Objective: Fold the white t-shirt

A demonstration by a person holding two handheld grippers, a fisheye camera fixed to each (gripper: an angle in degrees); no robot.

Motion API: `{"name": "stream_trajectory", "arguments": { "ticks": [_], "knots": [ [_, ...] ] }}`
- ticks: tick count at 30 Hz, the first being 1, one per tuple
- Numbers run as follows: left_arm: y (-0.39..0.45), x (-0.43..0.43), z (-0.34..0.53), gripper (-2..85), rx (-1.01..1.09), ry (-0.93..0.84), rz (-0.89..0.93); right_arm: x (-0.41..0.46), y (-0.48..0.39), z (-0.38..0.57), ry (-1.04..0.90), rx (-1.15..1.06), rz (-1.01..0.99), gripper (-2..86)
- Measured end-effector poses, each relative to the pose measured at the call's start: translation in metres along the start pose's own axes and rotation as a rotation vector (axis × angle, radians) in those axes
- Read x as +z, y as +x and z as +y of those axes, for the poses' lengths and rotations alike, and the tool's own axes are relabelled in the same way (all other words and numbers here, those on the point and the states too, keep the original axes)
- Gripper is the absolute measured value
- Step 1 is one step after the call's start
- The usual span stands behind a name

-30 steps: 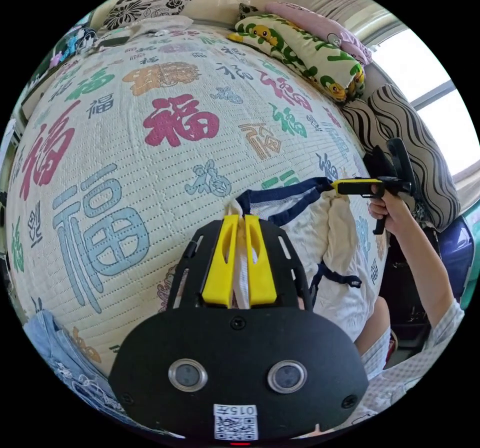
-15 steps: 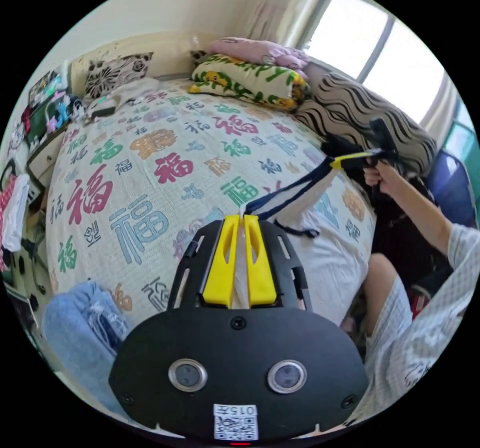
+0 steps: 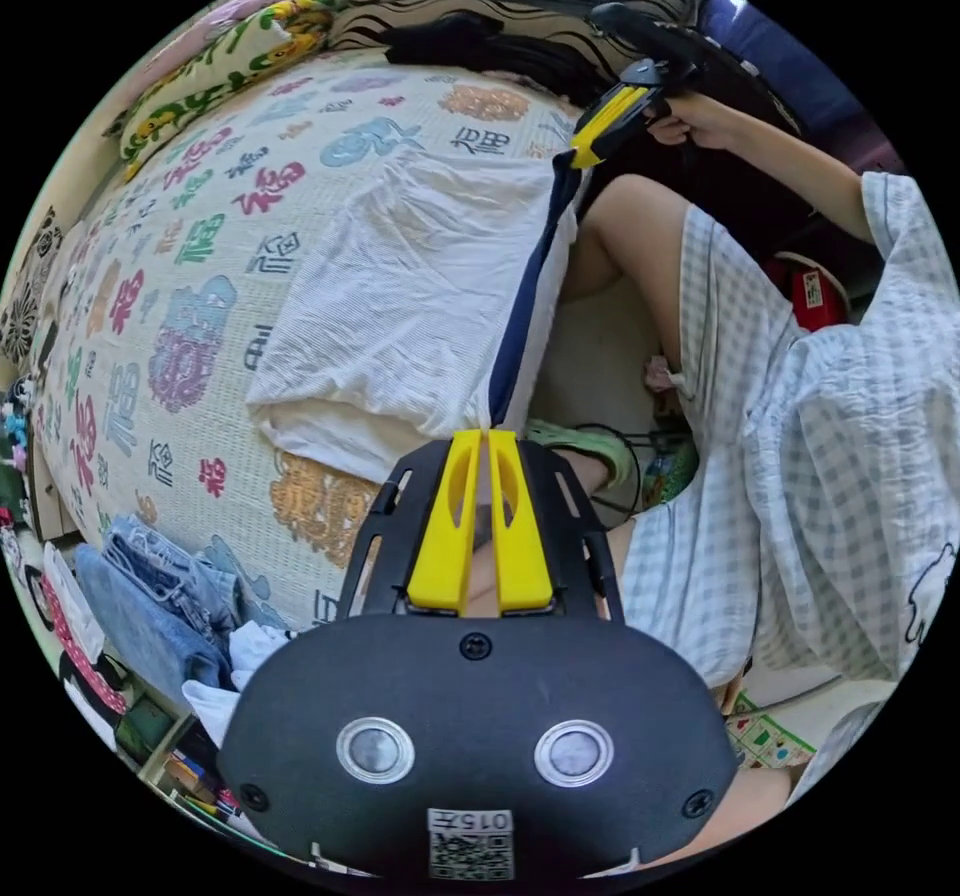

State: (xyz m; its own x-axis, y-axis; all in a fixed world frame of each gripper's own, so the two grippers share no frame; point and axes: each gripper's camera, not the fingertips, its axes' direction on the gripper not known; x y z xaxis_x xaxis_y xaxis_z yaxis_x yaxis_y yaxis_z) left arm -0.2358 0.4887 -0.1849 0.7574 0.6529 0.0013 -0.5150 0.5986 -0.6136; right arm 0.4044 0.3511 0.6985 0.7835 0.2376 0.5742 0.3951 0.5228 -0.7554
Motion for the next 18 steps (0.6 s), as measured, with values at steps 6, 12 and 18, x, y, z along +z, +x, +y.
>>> {"name": "stream_trajectory", "arguments": {
  "ticks": [6, 12, 18],
  "knots": [
    [0.015, 0.027, 0.010, 0.0, -0.016, 0.000, 0.104, 0.023, 0.003, 0.031, -0.074, 0.054, -0.002, 0.1],
    [-0.009, 0.068, 0.023, 2.1, -0.136, -0.084, 0.328, 0.035, 0.019, 0.029, -0.117, 0.089, -0.054, 7.4],
    [-0.100, 0.019, 0.072, 13.7, -0.551, 0.268, 0.336, -0.032, 0.056, -0.002, 0.209, 0.226, 0.005, 12.7]
  ]
}}
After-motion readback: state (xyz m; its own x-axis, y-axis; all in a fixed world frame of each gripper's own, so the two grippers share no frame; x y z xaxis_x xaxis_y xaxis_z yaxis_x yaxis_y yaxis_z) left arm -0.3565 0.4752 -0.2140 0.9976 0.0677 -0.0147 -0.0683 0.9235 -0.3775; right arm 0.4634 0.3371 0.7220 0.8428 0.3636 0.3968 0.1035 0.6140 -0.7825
